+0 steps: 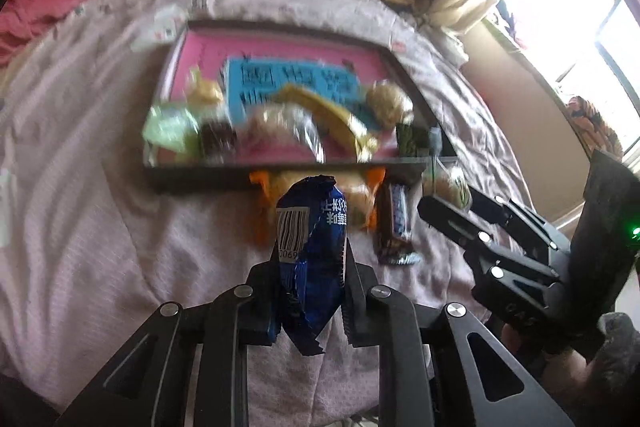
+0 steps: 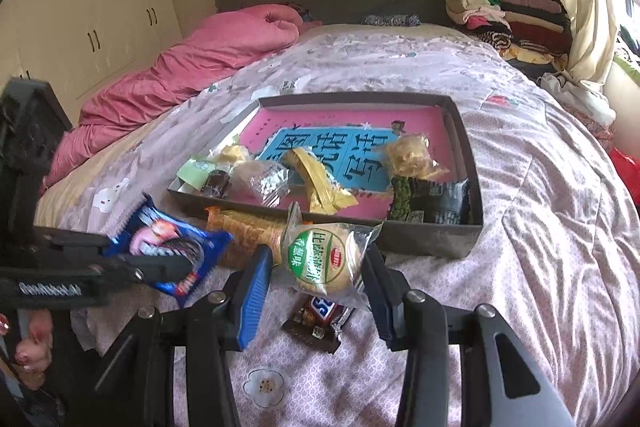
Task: Organize snacks
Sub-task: 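Grasp the blue cookie pack with the left tool while the right grasps the green-labelled bun, then carry the cookie pack over the tray with the left tool while the right carries the bun there, then open both tools to release the cookie pack and bun in the tray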
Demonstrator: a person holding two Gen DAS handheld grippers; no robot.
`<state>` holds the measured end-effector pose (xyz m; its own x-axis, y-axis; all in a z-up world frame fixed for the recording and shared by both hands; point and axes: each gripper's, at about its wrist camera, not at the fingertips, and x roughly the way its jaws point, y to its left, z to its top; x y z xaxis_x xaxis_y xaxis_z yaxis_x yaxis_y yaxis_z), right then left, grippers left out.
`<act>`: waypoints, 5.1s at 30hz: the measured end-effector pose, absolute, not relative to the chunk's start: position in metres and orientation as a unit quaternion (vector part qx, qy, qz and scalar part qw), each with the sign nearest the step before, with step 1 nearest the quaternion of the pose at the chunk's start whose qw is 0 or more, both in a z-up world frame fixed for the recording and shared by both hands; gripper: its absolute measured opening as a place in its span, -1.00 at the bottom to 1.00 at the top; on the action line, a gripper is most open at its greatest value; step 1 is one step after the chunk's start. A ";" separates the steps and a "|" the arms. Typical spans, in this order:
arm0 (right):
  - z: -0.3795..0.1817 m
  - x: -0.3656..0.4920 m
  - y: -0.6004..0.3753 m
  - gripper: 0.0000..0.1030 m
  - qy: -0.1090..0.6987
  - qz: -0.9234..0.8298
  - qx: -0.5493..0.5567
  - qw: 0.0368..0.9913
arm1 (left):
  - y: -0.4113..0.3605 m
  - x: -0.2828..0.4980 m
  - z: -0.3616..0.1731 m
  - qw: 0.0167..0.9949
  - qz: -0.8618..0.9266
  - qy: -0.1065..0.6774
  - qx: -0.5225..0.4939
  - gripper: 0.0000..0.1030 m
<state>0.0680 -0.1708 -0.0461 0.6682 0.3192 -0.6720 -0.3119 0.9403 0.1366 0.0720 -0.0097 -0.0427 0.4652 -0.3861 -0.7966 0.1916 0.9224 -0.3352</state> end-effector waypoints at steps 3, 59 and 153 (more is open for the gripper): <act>-0.039 0.068 -0.172 -0.11 0.356 0.167 0.000 0.920 | -0.003 0.073 -0.028 0.861 -0.163 0.471 -0.102 -0.56; -0.037 0.127 -0.191 -0.11 0.354 0.106 0.035 0.929 | -0.019 0.168 -0.061 0.852 -0.196 0.448 -0.189 -0.52; -0.063 0.135 -0.176 -0.07 0.394 0.126 0.021 0.910 | -0.035 0.173 -0.063 0.866 -0.169 0.457 -0.114 -0.04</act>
